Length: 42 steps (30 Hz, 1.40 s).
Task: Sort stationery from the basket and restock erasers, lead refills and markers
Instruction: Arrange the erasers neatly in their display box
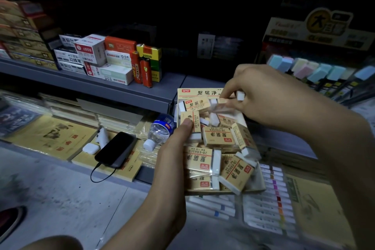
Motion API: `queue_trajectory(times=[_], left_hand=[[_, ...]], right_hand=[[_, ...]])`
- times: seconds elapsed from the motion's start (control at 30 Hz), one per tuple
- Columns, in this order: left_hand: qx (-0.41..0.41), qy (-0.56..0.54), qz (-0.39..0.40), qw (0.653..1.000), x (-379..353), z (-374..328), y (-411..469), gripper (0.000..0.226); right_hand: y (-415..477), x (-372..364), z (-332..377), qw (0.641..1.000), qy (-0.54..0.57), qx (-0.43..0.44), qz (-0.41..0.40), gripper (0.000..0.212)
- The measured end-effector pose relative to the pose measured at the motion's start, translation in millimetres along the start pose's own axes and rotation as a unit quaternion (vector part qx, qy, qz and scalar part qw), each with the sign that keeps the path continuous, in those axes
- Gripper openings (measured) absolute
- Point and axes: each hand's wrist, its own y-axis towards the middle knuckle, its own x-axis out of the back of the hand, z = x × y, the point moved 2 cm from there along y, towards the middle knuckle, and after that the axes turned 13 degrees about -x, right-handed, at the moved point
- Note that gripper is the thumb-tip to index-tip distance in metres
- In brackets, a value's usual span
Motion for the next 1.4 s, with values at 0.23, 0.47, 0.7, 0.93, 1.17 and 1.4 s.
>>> queue_trajectory(times=[0.23, 0.47, 0.7, 0.93, 1.17, 1.4], left_hand=[[-0.002, 0.015, 0.009, 1.000, -2.5, 0.2, 1.3, 0.037], [-0.003, -0.004, -0.002, 1.000, -6.9, 0.4, -0.1, 0.037], [-0.018, -0.019, 0.011, 1.000, -2.1, 2.5, -5.4, 0.040], [-0.010, 0.024, -0.005, 1.000, -1.4, -0.3, 1.5, 0.040], [0.000, 0.036, 0.008, 0.999, -1.0, 1.7, 3.9, 0.034], [-0.010, 0.063, 0.031, 0.997, 3.8, 5.6, 7.5, 0.039]], right_hand=[[-14.3, 28.9, 3.9, 0.964, 0.259, -0.058, -0.009, 0.020], [-5.4, 3.7, 9.4, 0.910, 0.386, -0.086, 0.124, 0.025], [-5.8, -1.2, 15.3, 0.898, 0.407, -0.051, 0.157, 0.025], [-4.1, 2.0, 12.6, 0.973, 0.222, -0.027, 0.053, 0.020], [-1.0, -2.4, 24.5, 0.988, 0.139, -0.003, 0.074, 0.033], [1.2, -6.2, 26.6, 0.991, 0.105, 0.008, 0.081, 0.035]])
